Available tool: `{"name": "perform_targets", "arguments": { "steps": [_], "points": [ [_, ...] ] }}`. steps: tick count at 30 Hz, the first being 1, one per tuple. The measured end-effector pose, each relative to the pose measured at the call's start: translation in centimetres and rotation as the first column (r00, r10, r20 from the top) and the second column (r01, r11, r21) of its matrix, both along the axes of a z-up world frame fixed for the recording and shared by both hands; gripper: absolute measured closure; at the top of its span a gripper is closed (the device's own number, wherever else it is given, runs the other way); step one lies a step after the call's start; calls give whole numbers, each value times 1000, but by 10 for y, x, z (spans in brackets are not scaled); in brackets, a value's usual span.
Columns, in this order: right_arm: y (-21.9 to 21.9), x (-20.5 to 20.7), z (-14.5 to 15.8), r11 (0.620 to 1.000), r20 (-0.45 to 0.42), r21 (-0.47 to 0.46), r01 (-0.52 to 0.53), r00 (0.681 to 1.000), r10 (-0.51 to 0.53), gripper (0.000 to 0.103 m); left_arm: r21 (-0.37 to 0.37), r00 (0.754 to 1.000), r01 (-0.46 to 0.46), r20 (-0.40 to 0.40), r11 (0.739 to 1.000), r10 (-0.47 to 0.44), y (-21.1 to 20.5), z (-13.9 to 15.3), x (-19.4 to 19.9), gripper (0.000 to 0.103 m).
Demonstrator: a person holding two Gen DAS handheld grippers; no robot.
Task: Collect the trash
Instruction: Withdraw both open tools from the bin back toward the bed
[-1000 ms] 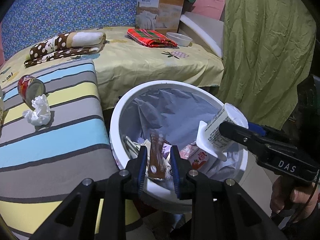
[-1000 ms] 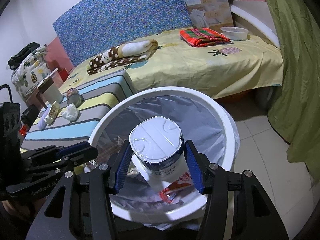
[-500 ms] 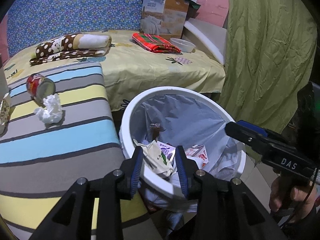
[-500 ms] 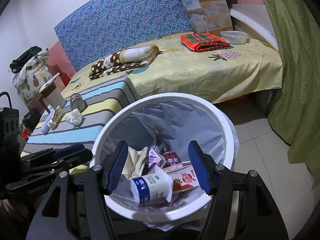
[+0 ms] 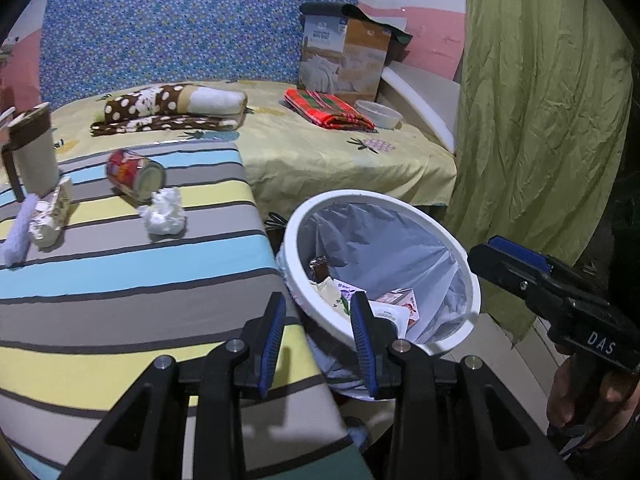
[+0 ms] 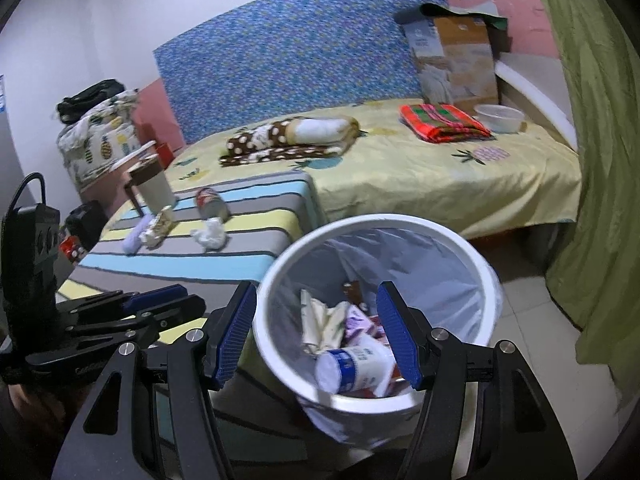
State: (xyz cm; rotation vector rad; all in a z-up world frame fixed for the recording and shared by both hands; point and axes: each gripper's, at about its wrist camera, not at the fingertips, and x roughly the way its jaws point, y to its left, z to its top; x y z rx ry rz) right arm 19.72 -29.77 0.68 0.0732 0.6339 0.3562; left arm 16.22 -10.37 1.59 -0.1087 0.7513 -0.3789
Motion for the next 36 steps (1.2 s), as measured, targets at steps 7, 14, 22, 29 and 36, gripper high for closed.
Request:
{"name": "perform_targets", "arguments": {
  "steps": [7, 14, 22, 29, 36],
  "points": [
    [17, -3, 2, 999, -1, 3, -51, 999, 51, 39, 2, 998, -49, 34, 999, 49, 23, 8, -17, 58],
    [28, -8, 2, 997, -7, 7, -79, 997, 79, 39, 1, 994, -102, 46, 995, 102, 46, 10, -30, 53],
    [37, -13, 2, 994, -11, 7, -105, 994, 106, 39, -14, 985, -161, 55, 987, 161, 74, 11, -42, 45],
    [45, -17, 3, 992, -14, 4, -128, 992, 128, 39, -6, 975, -214, 64, 977, 214, 92, 12, -50, 41],
    [52, -18, 5, 990, -12, -1, -138, 990, 138, 39, 1, 964, -259, 63, 966, 259, 110, 12, -57, 40]
  ]
}}
